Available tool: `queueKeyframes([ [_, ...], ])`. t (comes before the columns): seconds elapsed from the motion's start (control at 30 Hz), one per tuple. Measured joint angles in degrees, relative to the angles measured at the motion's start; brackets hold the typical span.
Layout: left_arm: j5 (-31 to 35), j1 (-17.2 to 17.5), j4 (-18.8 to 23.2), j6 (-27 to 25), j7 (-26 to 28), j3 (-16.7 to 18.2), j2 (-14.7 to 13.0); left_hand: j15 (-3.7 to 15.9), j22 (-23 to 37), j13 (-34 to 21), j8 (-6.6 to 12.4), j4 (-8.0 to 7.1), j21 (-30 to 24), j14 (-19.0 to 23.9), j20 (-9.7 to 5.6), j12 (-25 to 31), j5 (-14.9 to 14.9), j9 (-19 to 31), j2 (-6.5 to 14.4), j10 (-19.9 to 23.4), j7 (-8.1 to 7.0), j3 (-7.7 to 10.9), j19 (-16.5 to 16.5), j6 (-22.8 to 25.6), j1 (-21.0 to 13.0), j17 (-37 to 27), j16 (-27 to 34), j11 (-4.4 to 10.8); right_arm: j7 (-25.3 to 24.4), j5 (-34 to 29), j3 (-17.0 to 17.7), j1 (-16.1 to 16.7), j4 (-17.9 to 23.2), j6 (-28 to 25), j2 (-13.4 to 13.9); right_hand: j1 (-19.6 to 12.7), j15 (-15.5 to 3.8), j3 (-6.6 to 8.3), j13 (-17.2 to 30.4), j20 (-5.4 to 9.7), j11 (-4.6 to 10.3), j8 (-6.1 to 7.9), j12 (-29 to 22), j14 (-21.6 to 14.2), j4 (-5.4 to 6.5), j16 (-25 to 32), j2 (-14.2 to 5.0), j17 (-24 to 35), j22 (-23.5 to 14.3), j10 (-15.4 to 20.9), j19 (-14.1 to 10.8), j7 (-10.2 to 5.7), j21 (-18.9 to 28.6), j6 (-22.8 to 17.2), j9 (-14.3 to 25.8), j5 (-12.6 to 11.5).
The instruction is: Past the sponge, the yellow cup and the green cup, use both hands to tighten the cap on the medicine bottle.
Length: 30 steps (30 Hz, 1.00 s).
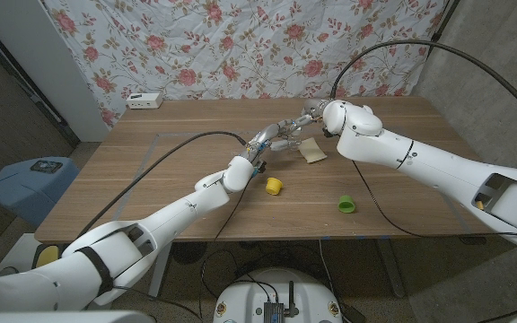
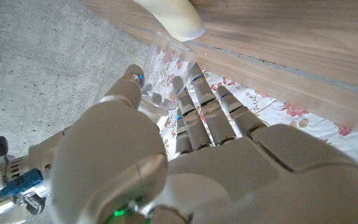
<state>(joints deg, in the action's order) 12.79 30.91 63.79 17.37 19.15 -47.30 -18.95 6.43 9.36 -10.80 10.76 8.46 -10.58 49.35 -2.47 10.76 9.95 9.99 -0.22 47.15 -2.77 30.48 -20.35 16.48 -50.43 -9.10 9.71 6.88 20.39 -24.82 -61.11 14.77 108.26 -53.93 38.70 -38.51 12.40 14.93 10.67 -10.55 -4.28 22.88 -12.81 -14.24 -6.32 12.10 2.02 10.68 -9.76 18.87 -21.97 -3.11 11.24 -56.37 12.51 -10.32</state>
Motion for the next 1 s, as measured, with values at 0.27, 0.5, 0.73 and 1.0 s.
queueKeyframes([
  [0.27, -0.04, -0.15, -0.26, 0.01, 0.07, -0.09, 0.17, 0.00, 0.00, 0.02, 0.00, 0.00, 0.00, 0.00, 0.00, 0.29, -0.01, 0.00, -0.06, 0.19, 0.00, 0.00, 0.00, 0.00, 0.05, 0.00, 0.00, 0.19, -0.36, -1.09, -0.88, -0.29, -0.13, -0.98, -0.17, 1.54, -0.32, -0.58, 0.00, 0.00, 0.09, 0.10, 0.00, -0.49, 0.57, 0.00, 0.30, 0.00, 0.00, 1.15, -0.39, 0.14, 0.00, -1.70, -0.21, 0.00],
  [0.5, -0.10, -0.25, -0.45, 0.01, 0.15, -0.18, 0.30, 0.00, 0.00, 0.00, 0.00, 0.24, 0.00, 0.00, 0.00, 0.29, -0.01, 0.00, -0.05, 0.20, 0.01, 0.23, 0.00, -0.01, 0.04, 0.00, 0.00, 0.20, -0.65, -1.90, -1.43, -0.42, -0.23, -1.61, -0.35, 2.56, -0.47, -1.11, 0.00, 0.12, -0.01, 0.63, 0.00, -1.29, 1.10, 0.00, 0.58, 0.00, 0.00, 2.04, -0.51, 0.37, 0.00, -3.17, -0.33, 0.00],
  [0.73, -0.13, -0.32, -0.64, 0.01, 0.25, -0.23, 0.35, 0.00, 0.00, -0.02, 0.00, 0.24, 0.00, 0.00, 0.00, 0.27, -0.06, 0.00, 0.03, 0.20, 0.01, 0.23, 0.00, -0.01, -0.05, 0.00, 0.00, 0.21, -1.02, -2.15, -1.58, -0.43, -0.34, -1.83, -0.49, 3.97, -0.74, -1.92, 0.00, 0.17, 0.19, 1.16, 0.00, -1.73, 1.44, 0.00, 0.77, 0.00, 0.00, 2.65, -0.82, 0.53, 0.00, -5.16, -0.53, -0.01],
  [1.0, -0.20, -0.33, -0.79, 0.04, 0.41, -0.25, 0.48, 0.00, 0.00, -0.02, 0.00, 0.24, 0.00, 0.00, 0.00, 0.22, -0.07, 0.00, 0.04, 0.20, 0.01, 0.23, 0.00, -0.01, -0.06, 0.00, 0.00, 0.21, -1.54, -2.15, -1.43, -0.24, -0.67, -1.88, -0.85, 5.61, -0.84, -2.41, 0.01, 0.27, 0.18, 1.20, 0.00, -2.45, 1.94, 0.00, 1.22, 0.00, 0.00, 3.46, -1.28, 1.06, 0.00, -6.09, -0.80, -0.03],
])
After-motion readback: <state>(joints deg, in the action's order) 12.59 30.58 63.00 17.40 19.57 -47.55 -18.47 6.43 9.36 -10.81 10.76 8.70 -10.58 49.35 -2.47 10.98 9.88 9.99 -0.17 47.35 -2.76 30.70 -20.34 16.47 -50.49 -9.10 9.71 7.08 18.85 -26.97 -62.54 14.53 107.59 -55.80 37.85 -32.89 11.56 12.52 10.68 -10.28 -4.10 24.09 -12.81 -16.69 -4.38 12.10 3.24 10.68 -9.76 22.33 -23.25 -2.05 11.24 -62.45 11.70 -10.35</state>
